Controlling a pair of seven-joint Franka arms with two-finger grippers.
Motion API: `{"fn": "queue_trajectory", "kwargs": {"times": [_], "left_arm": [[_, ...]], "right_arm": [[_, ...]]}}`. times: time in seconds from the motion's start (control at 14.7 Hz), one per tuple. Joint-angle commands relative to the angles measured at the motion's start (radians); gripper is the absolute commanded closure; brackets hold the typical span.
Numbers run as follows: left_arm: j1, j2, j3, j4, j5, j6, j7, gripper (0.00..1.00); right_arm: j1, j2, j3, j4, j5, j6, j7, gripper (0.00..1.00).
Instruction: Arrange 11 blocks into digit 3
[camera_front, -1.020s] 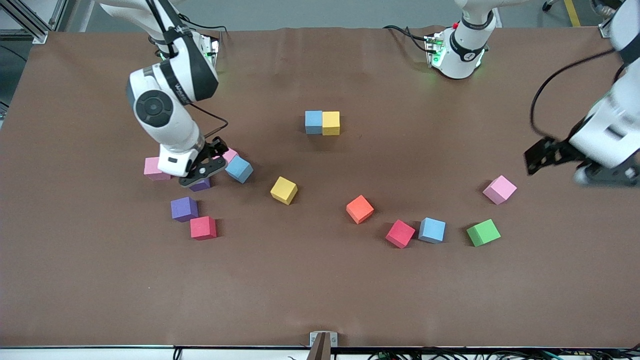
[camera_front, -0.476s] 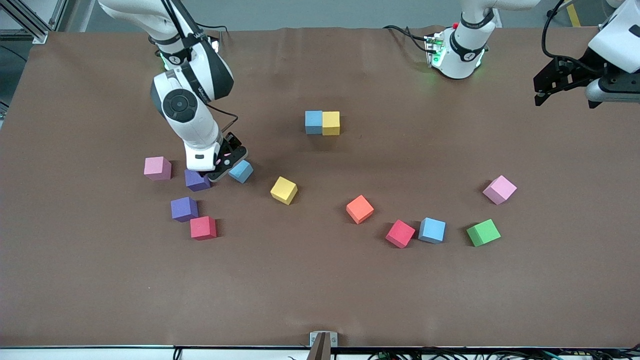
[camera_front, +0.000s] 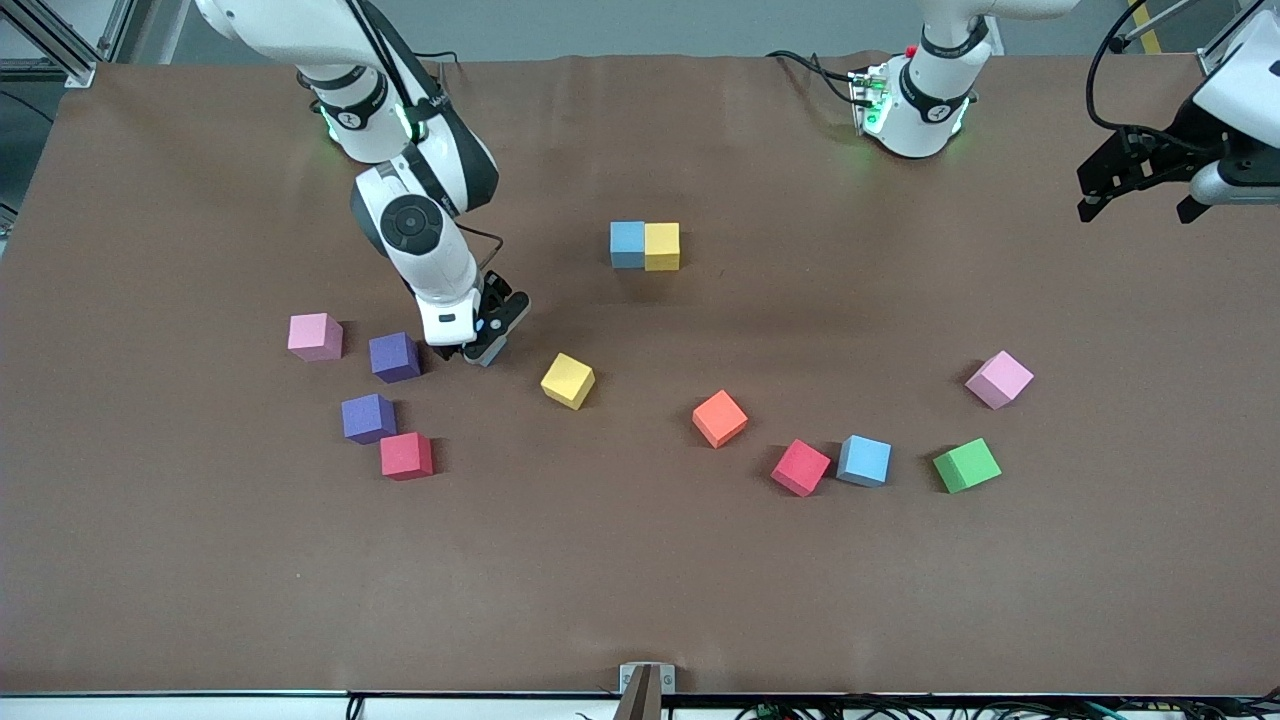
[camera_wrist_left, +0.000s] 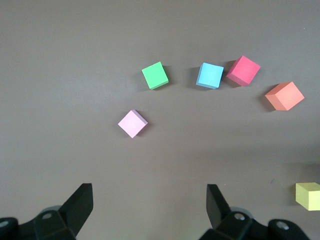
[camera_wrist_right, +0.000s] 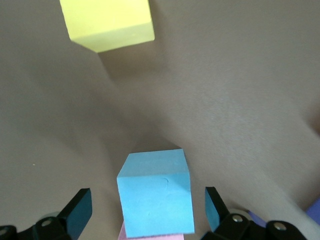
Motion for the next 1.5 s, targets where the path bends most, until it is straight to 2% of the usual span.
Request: {"fn": "queue_trajectory", "kwargs": {"times": [0.0,0.2,0.48,0.54,0.68,0.75,0.88,1.09,1.43], "left_arm": [[0.002,0.025,-0.022,0.003,-0.025,0.016,-0.001,0.0],[0.005,0.115,-0.022,0.078,-0.021,0.008,0.034,0.0],[0.014,0.12,-0.022,0.075,-0.021,-0.008,0.037,0.0],[0.005,0.124,-0.022,0.075,-0.013,-0.01,0.04,0.0],[-0.003,0.128,-0.024,0.093,-0.004,-0.022,0.043,0.0],[-0.005,0.134,-0.025,0.108,-0.004,-0.025,0.045,0.0],[-0.009,0.149,-0.044,0.119,-0.004,-0.032,0.045,0.0],[0.005,0.161,-0.045,0.127,-0.022,-0.033,0.045,0.0],[0.011,0.174,-0.039,0.144,-0.022,-0.033,0.0,0.0]], "right_arm": [[-0.012,-0.001,-0.002,-0.043,-0.001,0.043,-0.067,0.0],[-0.029,0.008,-0.004,-0.061,-0.001,0.049,-0.098,0.0],[-0.032,0.016,-0.004,-0.077,-0.001,0.061,-0.098,0.0],[-0.032,0.016,-0.004,-0.08,-0.001,0.064,-0.098,0.08],[-0.029,0.023,-0.004,-0.077,-0.002,0.064,-0.098,0.42],[-0.029,0.025,-0.002,-0.075,-0.002,0.064,-0.098,0.52],[-0.024,0.025,-0.002,-0.069,-0.002,0.064,-0.151,0.65],[-0.017,0.02,-0.002,-0.061,-0.002,0.063,-0.32,0.7],[0.052,-0.018,0.014,-0.063,-0.001,0.058,-0.355,0.73]]}}
